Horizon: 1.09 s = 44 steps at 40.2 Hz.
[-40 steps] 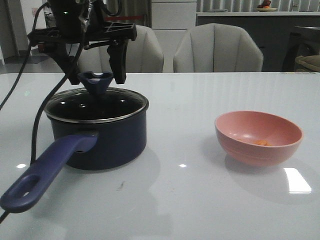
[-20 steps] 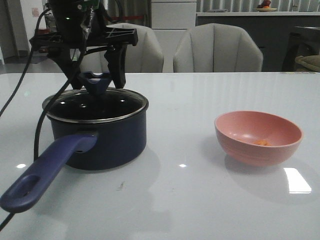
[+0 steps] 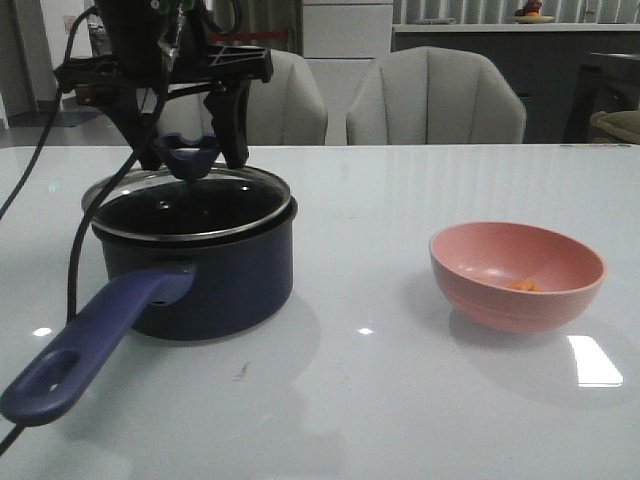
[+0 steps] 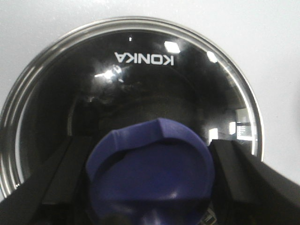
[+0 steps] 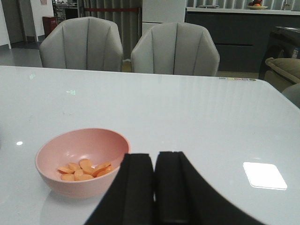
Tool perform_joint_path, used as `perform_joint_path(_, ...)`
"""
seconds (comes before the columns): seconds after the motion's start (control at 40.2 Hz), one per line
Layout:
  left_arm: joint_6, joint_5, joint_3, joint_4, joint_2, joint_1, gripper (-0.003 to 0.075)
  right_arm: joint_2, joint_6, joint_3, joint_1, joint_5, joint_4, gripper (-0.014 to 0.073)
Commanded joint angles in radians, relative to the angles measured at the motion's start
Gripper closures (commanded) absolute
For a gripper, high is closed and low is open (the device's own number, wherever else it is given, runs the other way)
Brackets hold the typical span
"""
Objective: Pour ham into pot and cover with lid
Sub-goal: 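Lift the glass lid off the saucepan with the left gripper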
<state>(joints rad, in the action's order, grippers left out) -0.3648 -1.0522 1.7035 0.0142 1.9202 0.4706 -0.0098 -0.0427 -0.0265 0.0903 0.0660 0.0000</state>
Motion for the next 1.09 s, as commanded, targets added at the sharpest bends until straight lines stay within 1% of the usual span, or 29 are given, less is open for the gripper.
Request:
perform_joint_path(0.0, -0.014, 0.036, 0.045, 0.025, -0.096, 0.008, 0.0378, -0.021, 0.003, 0.004, -0.004, -0.076, -0.012, 0.0449)
perform_joint_path(0.224, -0.014, -0.028, 0.048, 0.162, -0.152, -0.012, 0.0378, -0.021, 0.003, 0.004, -0.004, -0.076, -0.012, 0.0449)
perform_joint_path(0.323, -0.014, -0.056, 0.048, 0.194, -0.179, -0.033, 0.0378, -0.021, 0.003, 0.004, -0.004, -0.076, -0.012, 0.0449)
perform_joint_path(0.398, -0.003, -0.066, 0.048, 0.204, -0.198, -0.062, 0.0379, -0.021, 0.003, 0.004, -0.004, -0.076, -0.012, 0.0449)
perform_joint_path(0.498, 0.066, -0.099, 0.045, 0.203, -0.212, -0.101, 0.0379, -0.021, 0.003, 0.004, -0.004, -0.076, -0.012, 0.0449)
perform_joint_path(0.547, 0.077, -0.115, 0.044, 0.203, -0.214, -0.124, 0.0379, -0.021, 0.003, 0.004, -0.004, -0.076, -0.012, 0.0449)
perform_joint_path(0.622, 0.094, -0.143, 0.034, 0.2, -0.216, -0.174, 0.0379, -0.021, 0.003, 0.004, -0.004, -0.076, -0.012, 0.0449)
perform_joint_path(0.697, 0.094, -0.143, -0.002, 0.192, -0.229, -0.235, 0.0379, -0.021, 0.003, 0.004, -0.004, -0.076, -0.012, 0.0449)
perform_joint_path(0.771, 0.118, -0.109, -0.065, 0.161, -0.244, -0.298, 0.0379, -0.021, 0.003, 0.004, -0.004, -0.076, -0.012, 0.0449)
perform_joint_path(0.945, 0.185, 0.031, -0.255, 0.013, -0.256, -0.462, 0.0379, -0.021, 0.003, 0.004, -0.004, -0.076, -0.012, 0.0449)
perform_joint_path(1.07, 0.277, 0.151, -0.377, -0.101, -0.256, -0.536, 0.0379, -0.021, 0.003, 0.004, -0.004, -0.076, -0.012, 0.0449)
